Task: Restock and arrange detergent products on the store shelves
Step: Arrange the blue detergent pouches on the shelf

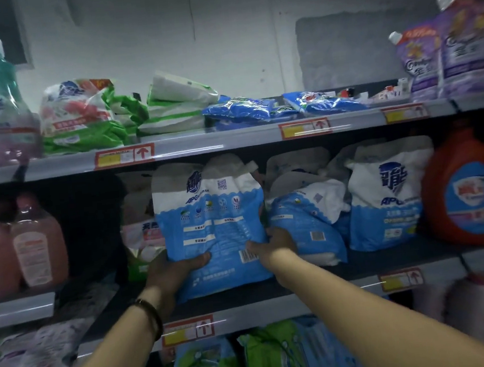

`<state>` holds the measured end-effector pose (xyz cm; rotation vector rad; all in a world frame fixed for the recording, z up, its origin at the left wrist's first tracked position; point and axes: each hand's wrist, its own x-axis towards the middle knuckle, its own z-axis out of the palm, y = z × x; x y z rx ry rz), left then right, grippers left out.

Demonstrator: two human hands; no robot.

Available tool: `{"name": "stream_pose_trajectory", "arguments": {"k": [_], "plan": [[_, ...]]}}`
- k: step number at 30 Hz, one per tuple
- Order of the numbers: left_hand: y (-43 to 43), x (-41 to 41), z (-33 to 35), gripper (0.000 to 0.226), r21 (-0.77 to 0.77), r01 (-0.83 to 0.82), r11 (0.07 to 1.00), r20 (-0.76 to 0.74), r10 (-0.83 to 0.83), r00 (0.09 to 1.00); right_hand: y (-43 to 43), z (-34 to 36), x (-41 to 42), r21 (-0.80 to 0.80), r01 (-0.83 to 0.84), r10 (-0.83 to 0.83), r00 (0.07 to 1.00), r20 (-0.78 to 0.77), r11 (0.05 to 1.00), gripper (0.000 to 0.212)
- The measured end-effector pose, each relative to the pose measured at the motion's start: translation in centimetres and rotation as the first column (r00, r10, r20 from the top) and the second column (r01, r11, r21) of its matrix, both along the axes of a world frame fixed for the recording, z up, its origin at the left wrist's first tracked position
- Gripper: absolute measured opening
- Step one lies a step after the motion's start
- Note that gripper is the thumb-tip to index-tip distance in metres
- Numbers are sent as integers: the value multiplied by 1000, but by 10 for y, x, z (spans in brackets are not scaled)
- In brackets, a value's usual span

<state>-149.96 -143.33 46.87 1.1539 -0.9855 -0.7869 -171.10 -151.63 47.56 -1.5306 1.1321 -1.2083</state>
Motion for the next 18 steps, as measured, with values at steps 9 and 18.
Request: {"name": "stream_pose_trajectory", "arguments": {"k": [9,18], "plan": [[-15,-106,-13,71,46,126,991,-35,-124,992,14,-10,-117,-12,144,-143,988,53,989,24],[-69,-244,-20,48,-5,133,991,27,-133,991,-41,-21,-259,-7,354,-354,933,-61,935,36]]}}
